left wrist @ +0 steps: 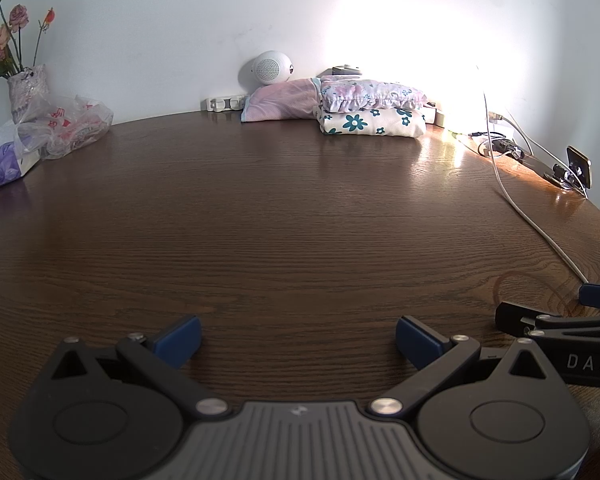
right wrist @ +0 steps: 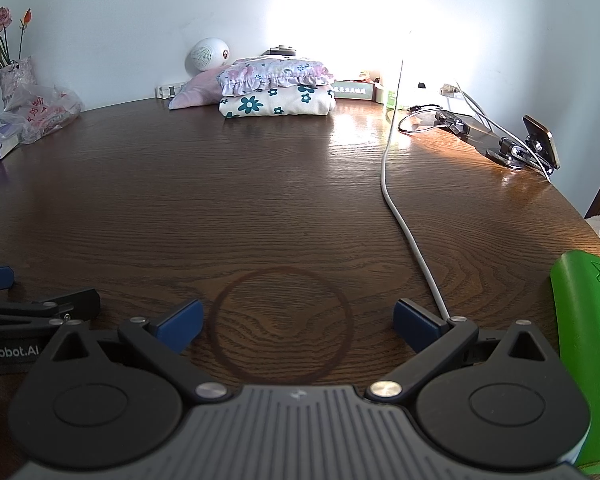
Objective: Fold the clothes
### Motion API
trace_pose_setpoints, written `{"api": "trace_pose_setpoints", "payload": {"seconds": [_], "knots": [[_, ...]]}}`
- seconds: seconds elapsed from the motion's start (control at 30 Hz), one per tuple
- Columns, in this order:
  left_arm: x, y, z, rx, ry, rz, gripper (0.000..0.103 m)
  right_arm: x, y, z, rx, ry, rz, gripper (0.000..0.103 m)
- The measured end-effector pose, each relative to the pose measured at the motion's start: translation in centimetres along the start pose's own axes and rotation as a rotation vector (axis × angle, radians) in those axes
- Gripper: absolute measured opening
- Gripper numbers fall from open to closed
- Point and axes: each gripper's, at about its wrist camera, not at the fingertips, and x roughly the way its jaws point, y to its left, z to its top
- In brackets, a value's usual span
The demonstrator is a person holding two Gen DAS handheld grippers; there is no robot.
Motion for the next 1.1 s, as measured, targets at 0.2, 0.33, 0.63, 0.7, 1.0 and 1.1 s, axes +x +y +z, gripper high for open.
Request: {"api": "trace_pose_setpoints", "payload": {"seconds": [0.2,0.33,0.63,0.7,1.0,1.1], "knots": [[0.0,0.0,0.0,0.000,0.000,0.000,0.103,0.0,0.0,0.0,0.000,0.000,-0.001,0.102],[0.0,0.0,0.0,0.000,0.000,0.001,0.103,0.0,0.0,0.0,0.000,0.000,-0.001,0.102],[0.0,0.0,0.0,0.000,0.000,0.002,0.103,0.1,0.0,0.0,0.001,-0.001,-0.004,0.102],[-0.1,0.1,0.0,0.000,0.000,0.002,0.103,0.1,0.0,0.0,0.001,0.000,-0.004,0.102],[-0.3,0.5,0.6,-0.005,0.024,-0.009,0.103,0.7,0.9,0.7,0.030,0.014,-0.033,0.103],[-1.0,2.1,2.8,-0.030,0.003,-0.085,0.093,0.8,0.7,4.5,0.151,0.051,0.106,0.102]]}}
